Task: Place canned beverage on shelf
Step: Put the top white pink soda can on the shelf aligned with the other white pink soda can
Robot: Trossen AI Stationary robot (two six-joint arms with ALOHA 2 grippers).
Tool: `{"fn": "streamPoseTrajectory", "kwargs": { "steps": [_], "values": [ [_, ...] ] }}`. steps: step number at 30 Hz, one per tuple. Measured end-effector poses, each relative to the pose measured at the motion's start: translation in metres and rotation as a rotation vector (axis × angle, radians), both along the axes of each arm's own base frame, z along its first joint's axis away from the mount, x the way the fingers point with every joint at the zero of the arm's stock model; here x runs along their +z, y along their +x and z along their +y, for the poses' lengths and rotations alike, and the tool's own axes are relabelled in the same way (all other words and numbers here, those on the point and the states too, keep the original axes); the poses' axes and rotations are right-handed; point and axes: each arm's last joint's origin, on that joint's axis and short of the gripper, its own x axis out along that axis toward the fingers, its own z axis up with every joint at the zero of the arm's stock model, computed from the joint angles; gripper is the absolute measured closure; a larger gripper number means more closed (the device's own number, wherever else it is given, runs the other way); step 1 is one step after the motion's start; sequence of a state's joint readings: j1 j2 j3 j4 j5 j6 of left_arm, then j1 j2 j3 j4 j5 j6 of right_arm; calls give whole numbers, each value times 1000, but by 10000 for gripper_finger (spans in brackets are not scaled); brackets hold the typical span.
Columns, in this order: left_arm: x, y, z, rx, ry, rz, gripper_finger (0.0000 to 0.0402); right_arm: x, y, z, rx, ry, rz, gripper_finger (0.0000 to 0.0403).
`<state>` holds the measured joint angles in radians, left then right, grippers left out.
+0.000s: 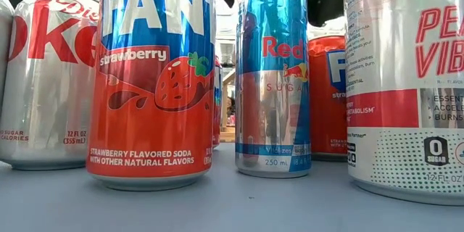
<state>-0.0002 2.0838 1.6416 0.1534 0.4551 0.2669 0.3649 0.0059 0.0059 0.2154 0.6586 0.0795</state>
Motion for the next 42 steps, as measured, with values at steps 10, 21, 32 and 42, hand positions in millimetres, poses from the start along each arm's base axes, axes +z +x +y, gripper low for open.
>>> {"fn": "streamPoseTrajectory", "kwargs": {
  "steps": [10, 21, 32, 42],
  "values": [
    [1, 3, -3, -24, -27, 2, 70, -1, 0, 0, 2, -3, 7, 128],
    [-19, 13, -4, -4, -51, 28, 70, -2, 0, 0, 5, -6, 20, 128],
    [-35, 21, -8, -8, -65, 21, 70, -2, 0, 0, 6, -7, 20, 128],
    [-38, 23, -7, -26, -84, 37, 70, -3, 1, 0, 5, -12, 29, 128]
  ]
}}
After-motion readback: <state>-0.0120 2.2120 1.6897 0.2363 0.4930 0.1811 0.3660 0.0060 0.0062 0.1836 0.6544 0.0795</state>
